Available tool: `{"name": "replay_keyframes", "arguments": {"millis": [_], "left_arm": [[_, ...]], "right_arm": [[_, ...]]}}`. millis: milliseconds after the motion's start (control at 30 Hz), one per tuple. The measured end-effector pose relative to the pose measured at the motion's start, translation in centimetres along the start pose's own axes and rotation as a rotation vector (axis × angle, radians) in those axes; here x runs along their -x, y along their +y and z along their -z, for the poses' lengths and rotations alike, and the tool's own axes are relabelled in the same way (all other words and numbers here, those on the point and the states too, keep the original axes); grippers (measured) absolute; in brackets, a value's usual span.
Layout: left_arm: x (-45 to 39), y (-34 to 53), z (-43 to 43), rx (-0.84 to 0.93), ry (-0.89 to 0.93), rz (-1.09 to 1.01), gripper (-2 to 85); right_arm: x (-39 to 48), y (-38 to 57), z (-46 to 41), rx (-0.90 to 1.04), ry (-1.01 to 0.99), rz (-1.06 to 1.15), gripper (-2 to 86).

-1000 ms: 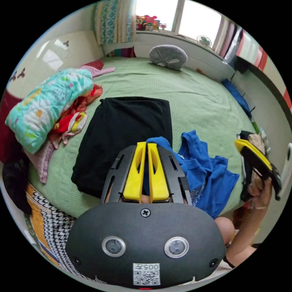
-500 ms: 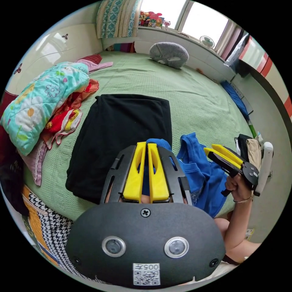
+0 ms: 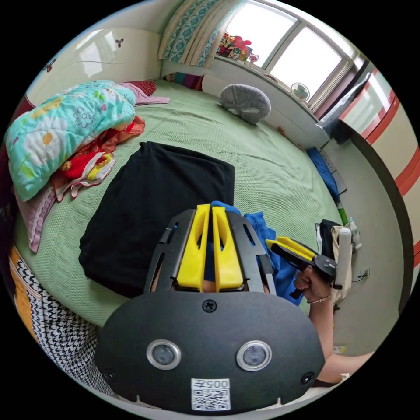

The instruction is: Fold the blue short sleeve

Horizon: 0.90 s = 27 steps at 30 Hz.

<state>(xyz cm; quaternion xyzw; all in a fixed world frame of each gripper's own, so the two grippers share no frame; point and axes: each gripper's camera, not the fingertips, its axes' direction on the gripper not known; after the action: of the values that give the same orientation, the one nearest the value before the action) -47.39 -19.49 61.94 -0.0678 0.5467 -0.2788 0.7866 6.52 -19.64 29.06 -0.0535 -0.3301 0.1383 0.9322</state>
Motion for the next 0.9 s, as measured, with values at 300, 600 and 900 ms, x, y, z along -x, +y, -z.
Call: {"name": "replay_keyframes", "arguments": {"millis": [300,600,900], "left_arm": [[0.1,0.0,0.0,-0.002,-0.029,-0.022,0.2],[-1.5,-0.2,0.3,-0.039,-0.080,-0.068,0.3],[-6.5,-2.0,0.1,-0.209,-0.137,-0.211,1.5]], "right_arm": [[-0.7,-1.5,-2.1,0.052,-0.084,0.036,7.1],[-0.6,-1.6,1.9,-0.137,-0.142,0.078,-1.0],[-4.3,-1.5,9.9,-0.391,-0.010,-0.093,-1.1]]}}
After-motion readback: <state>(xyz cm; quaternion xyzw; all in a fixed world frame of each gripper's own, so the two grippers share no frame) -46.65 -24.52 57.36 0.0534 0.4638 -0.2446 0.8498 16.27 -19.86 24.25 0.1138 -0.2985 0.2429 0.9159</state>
